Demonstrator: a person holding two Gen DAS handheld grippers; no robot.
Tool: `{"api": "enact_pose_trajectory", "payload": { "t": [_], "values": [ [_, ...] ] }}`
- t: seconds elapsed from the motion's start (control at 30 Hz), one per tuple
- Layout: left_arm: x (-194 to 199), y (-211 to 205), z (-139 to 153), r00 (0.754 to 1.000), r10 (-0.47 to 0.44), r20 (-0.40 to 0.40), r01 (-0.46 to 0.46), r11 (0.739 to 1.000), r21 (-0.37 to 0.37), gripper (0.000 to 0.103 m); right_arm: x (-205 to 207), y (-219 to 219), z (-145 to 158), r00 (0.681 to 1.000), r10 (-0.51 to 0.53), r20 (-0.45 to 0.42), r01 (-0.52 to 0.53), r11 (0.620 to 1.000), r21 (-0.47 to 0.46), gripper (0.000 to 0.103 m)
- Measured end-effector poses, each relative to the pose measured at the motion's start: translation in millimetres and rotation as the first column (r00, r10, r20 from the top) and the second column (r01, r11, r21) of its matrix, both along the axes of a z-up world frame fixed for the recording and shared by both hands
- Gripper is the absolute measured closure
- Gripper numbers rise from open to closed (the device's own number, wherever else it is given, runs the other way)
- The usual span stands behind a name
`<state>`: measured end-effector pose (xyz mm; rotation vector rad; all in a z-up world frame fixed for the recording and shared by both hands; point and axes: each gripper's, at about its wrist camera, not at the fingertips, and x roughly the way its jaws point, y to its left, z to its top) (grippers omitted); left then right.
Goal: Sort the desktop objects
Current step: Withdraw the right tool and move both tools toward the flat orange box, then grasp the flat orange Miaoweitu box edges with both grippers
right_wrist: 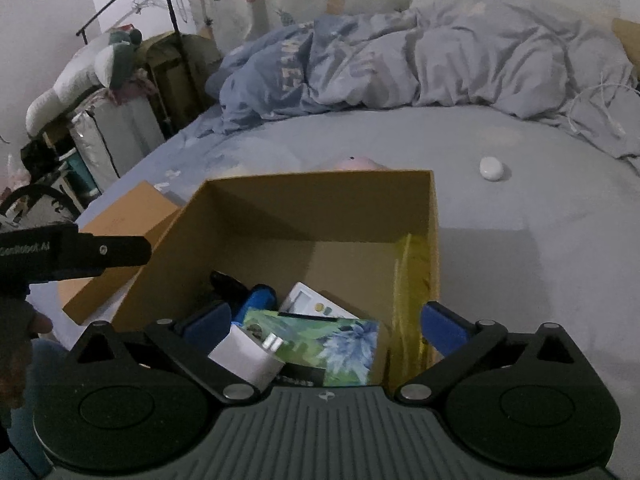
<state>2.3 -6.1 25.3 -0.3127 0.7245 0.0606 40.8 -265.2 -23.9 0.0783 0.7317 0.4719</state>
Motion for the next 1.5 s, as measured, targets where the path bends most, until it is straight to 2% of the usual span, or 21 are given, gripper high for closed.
{"api": "enact_pose_trajectory", "payload": {
  "t": [0.23,0.47,0.57,0.67,0.77,0.87,0.93,1.03,1.17,1.5],
  "values": [
    [6.7,38.4,8.2,0.993,0.119,0.013,-0.118,0.993,-0.028,0.000,8.7,29.2,11.9,0.999,0.039,0.010,-0.039,0.999,-0.034,0.000],
    [5.2,94.2,22.6,0.965,0.258,0.053,-0.256,0.966,-0.027,0.000,26.4,82.8,34.2,0.991,0.129,0.029,-0.127,0.990,-0.059,0.000],
    [4.6,124.0,25.8,0.938,0.341,0.065,-0.340,0.940,-0.018,0.000,32.1,112.0,43.1,0.979,0.195,0.053,-0.190,0.978,-0.084,0.000],
    [2.9,158.6,28.0,0.901,0.429,0.067,-0.428,0.903,-0.030,0.000,37.8,142.7,52.7,0.963,0.256,0.087,-0.246,0.963,-0.110,0.000],
    [-2.2,190.8,28.1,0.857,0.512,0.062,-0.509,0.859,-0.060,0.000,44.6,171.9,59.8,0.943,0.314,0.107,-0.299,0.945,-0.133,0.000],
    [-10.2,217.6,27.9,0.803,0.594,0.058,-0.587,0.804,-0.095,0.000,49.6,200.4,64.8,0.923,0.367,0.120,-0.348,0.925,-0.151,0.000],
    [-13.8,232.1,27.2,0.780,0.624,0.053,-0.617,0.780,-0.103,0.000,53.1,219.8,68.5,0.906,0.405,0.120,-0.385,0.909,-0.159,0.000],
    [-16.3,251.9,24.0,0.759,0.649,0.042,-0.645,0.759,-0.088,0.000,56.5,242.5,70.7,0.883,0.456,0.116,-0.434,0.885,-0.171,0.000],
    [-14.9,277.9,10.5,0.741,0.671,-0.017,-0.669,0.737,-0.092,0.000,66.6,274.8,67.5,0.853,0.513,0.098,-0.488,0.850,-0.200,0.000],
    [-15.8,344.6,-32.1,0.660,0.740,-0.129,-0.751,0.649,-0.118,0.000,101.1,343.8,39.3,0.789,0.615,0.000,-0.595,0.763,-0.251,0.000]
  ]
}}
